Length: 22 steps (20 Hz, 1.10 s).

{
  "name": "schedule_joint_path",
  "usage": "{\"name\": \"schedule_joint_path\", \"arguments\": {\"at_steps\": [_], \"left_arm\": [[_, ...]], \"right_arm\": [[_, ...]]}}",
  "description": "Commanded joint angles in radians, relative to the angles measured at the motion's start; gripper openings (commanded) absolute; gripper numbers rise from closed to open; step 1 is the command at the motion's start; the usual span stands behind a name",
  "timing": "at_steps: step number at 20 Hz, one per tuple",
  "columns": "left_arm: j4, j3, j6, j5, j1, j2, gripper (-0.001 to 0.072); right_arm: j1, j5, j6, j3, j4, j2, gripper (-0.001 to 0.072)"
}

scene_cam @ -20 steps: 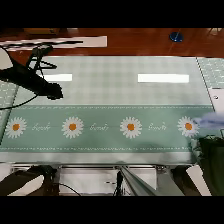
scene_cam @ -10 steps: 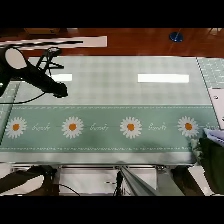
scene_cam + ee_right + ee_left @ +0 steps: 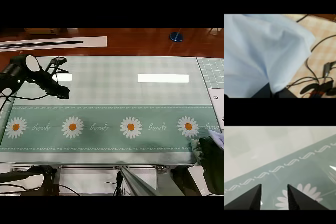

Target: Fold the shirts.

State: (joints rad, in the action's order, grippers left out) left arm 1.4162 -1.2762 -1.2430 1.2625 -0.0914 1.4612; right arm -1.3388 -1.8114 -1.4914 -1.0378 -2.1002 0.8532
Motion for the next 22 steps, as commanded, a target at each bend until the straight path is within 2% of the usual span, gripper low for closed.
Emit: {"name": "schedule_joint_path", "arguments": {"at_steps": [1, 6, 10, 11, 12, 13, 15, 16, 17, 18, 20, 21, 22], "left_arm": [[0.006, -0.001, -0.015, -0.048, 0.068, 0.016, 0.0392], [0.005, -0.002, -0.037, -0.051, 0.152, 0.014, 0.0392], [0.000, -0.003, -0.064, -0.078, 0.166, 0.013, 0.0392], [-0.006, -0.003, -0.071, -0.086, 0.166, 0.014, 0.0392], [-0.014, -0.003, -0.071, -0.093, 0.166, 0.014, 0.0392], [-0.018, -0.003, -0.071, -0.096, 0.166, 0.014, 0.0392], [-0.018, -0.003, -0.071, -0.096, 0.166, 0.014, 0.0392], [-0.018, -0.003, -0.071, -0.097, 0.166, 0.014, 0.0392], [-0.018, -0.003, -0.071, -0.104, 0.166, 0.014, 0.0392], [-0.023, -0.003, -0.071, -0.113, 0.166, 0.014, 0.0397], [-0.060, -0.004, -0.064, -0.137, 0.166, 0.014, 0.0402], [-0.087, -0.008, -0.039, -0.146, 0.166, 0.014, 0.0455], [-0.117, -0.013, -0.025, -0.169, 0.166, 0.013, 0.0623]], "right_arm": [[0.000, 0.052, 0.011, 0.151, -0.220, -0.001, 0.0031], [0.000, 0.202, 0.005, 0.366, -0.331, -0.001, 0.0031], [-0.027, 0.294, -0.005, 0.414, -0.321, -0.001, 0.0042], [-0.056, 0.318, 0.027, 0.418, -0.304, -0.001, 0.0284], [-0.086, 0.330, 0.053, 0.418, -0.294, -0.001, 0.0567], [-0.114, 0.343, 0.049, 0.418, -0.296, -0.001, 0.0596], [-0.156, 0.381, -0.016, 0.417, -0.334, -0.001, 0.0592], [-0.159, 0.406, -0.035, 0.410, -0.328, -0.001, 0.0561], [-0.151, 0.435, -0.052, 0.384, -0.284, 0.000, 0.0480], [-0.124, 0.473, -0.060, 0.340, -0.220, 0.005, 0.0456], [-0.006, 0.564, -0.051, 0.187, -0.032, 0.046, 0.0456], [0.080, 0.628, -0.044, 0.081, 0.087, 0.082, 0.0456], [0.171, 0.697, -0.056, -0.026, 0.205, 0.129, 0.0453]]}}
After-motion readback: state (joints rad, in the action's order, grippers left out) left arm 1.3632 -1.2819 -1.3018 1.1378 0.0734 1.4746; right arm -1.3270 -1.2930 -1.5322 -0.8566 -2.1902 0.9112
